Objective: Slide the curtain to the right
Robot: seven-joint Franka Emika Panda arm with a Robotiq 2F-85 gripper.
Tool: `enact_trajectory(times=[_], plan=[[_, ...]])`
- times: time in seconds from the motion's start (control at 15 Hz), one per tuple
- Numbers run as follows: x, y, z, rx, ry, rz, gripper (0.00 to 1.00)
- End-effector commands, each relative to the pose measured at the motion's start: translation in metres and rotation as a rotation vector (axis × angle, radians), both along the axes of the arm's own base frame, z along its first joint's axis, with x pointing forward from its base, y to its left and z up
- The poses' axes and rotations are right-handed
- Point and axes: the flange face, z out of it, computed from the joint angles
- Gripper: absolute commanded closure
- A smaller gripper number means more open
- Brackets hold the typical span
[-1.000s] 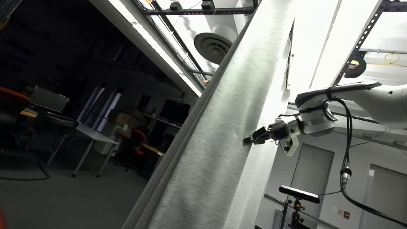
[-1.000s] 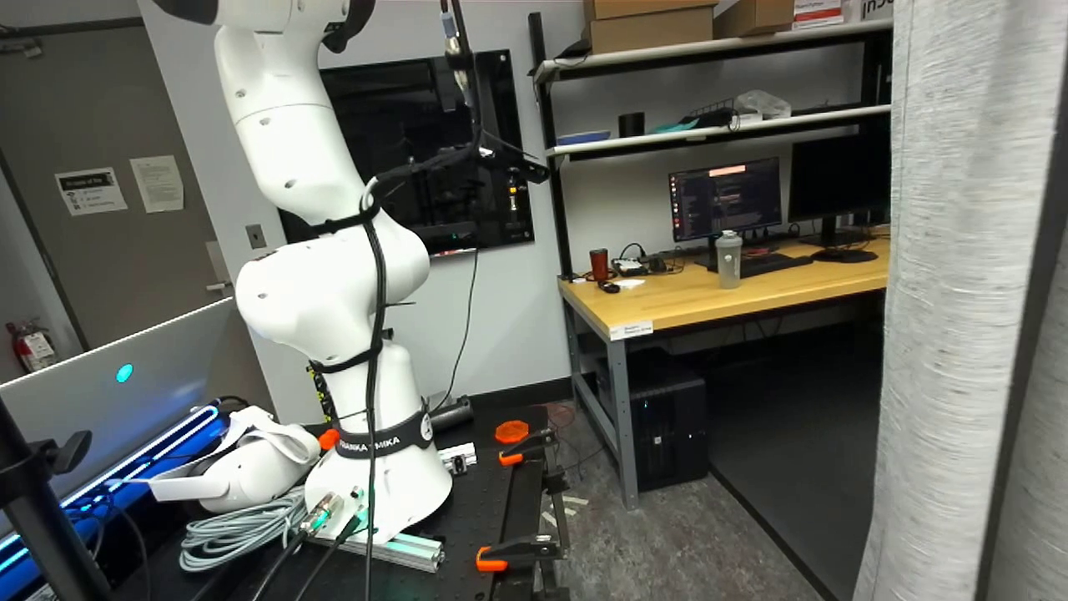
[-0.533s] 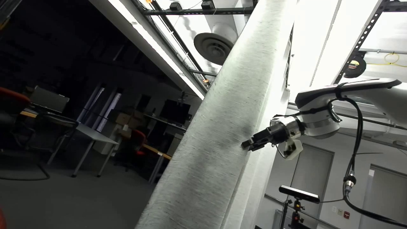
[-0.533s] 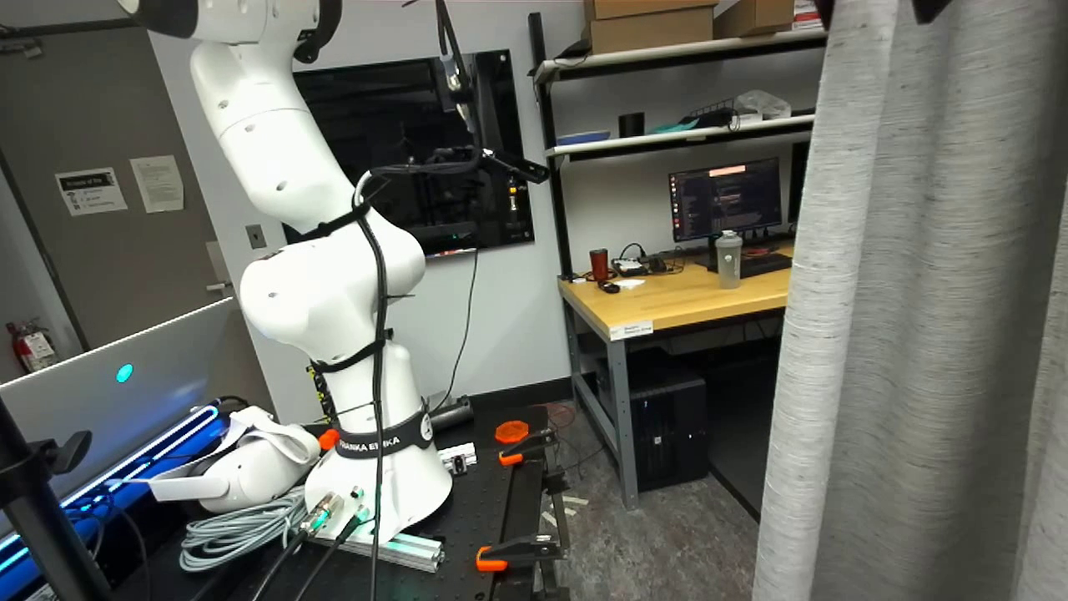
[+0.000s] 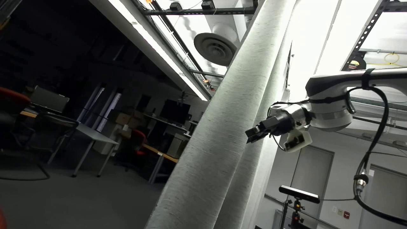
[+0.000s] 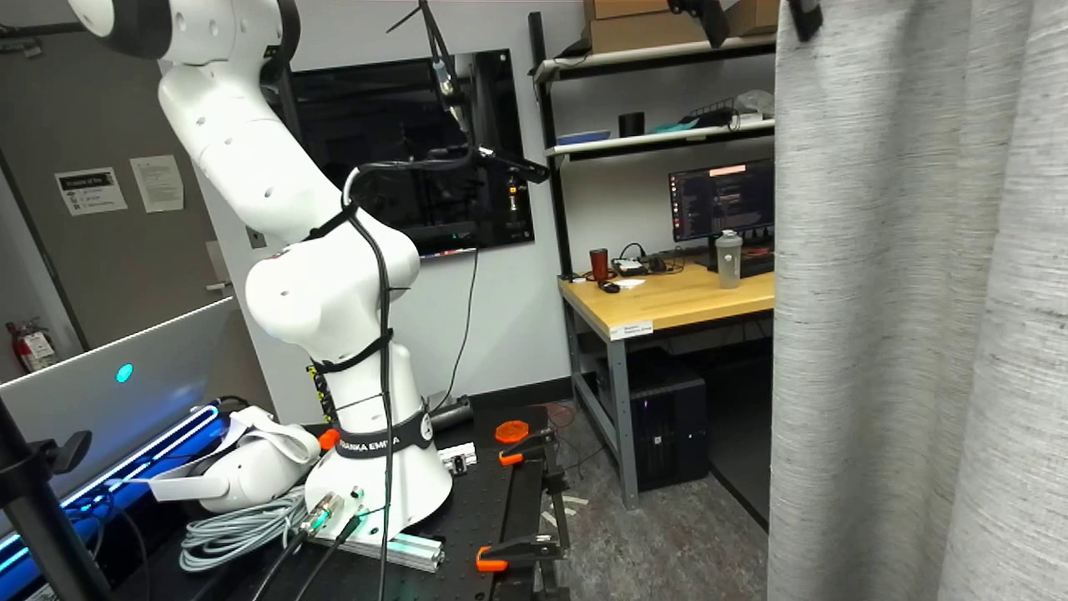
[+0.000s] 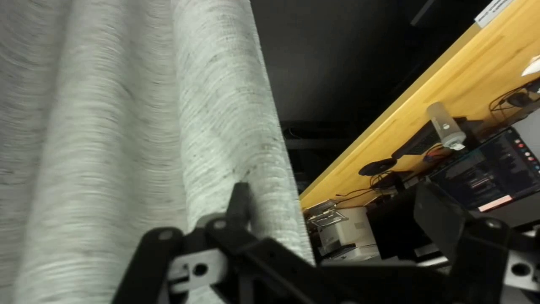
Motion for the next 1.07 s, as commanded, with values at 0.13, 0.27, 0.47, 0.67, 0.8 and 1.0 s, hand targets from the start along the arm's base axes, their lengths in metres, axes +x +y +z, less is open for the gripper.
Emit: enact_trajectory(times=[0.13, 0.27, 0.47, 0.67, 0.8, 1.0], plan=[[-0.041, 0.065, 0.025, 0.011, -0.074, 0.010, 0.00], [-0.047, 0.077, 0.031, 0.003, -0.110, -0.021, 0.00], [-0.052, 0.088, 0.034, 0.001, -0.150, -0.052, 0.00], [-0.055, 0.094, 0.035, 0.005, -0.177, -0.088, 0.00], [-0.042, 0.089, 0.034, 0.011, -0.158, -0.063, 0.00], [-0.044, 0.090, 0.033, 0.014, -0.160, -0.066, 0.00]])
